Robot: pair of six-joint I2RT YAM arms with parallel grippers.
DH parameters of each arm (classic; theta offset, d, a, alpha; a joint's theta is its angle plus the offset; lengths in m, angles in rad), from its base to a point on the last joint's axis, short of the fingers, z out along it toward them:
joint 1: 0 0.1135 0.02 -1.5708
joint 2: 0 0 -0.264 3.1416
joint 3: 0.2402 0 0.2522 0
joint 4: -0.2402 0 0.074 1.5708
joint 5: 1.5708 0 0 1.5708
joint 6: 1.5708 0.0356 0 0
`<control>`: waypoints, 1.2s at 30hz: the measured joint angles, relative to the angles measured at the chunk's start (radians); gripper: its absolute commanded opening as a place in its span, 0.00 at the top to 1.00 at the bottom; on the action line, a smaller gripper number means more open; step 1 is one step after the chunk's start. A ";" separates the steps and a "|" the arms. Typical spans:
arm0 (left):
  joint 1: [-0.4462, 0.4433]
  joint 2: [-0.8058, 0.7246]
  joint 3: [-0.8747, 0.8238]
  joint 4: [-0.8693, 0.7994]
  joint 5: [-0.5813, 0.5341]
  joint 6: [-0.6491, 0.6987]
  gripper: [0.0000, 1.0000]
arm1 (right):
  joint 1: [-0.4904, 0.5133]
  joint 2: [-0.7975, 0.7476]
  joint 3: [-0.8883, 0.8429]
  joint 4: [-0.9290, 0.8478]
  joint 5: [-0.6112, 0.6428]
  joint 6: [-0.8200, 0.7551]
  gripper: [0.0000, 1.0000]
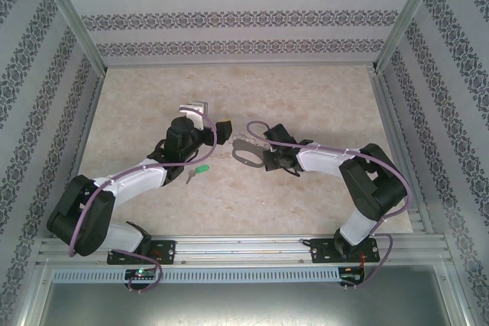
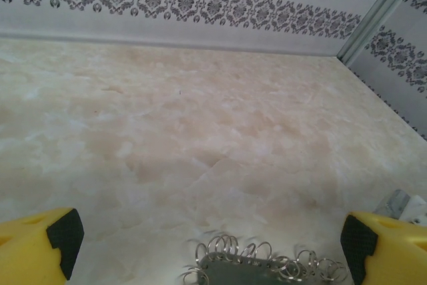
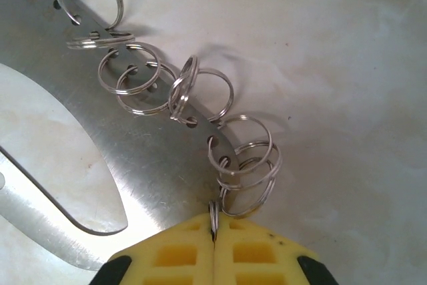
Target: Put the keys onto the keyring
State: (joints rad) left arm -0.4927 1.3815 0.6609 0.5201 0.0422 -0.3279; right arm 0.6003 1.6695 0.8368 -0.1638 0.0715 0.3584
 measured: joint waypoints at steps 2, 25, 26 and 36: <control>-0.001 0.000 -0.009 0.026 0.011 0.007 0.00 | 0.000 -0.007 0.000 -0.009 0.000 -0.005 1.00; -0.004 0.000 -0.014 0.064 0.090 0.029 0.00 | 0.000 -0.031 0.003 -0.027 0.011 -0.022 0.84; -0.004 0.000 -0.014 0.064 0.090 0.030 0.00 | 0.000 -0.031 0.003 -0.027 0.011 -0.022 0.85; -0.004 0.000 -0.014 0.067 0.105 0.030 0.00 | -0.003 -0.031 0.004 -0.023 0.010 -0.025 1.00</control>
State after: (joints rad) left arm -0.4965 1.3815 0.6472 0.5869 0.1467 -0.2981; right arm 0.5972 1.6386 0.8410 -0.1871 0.0811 0.3332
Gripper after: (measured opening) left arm 0.999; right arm 0.070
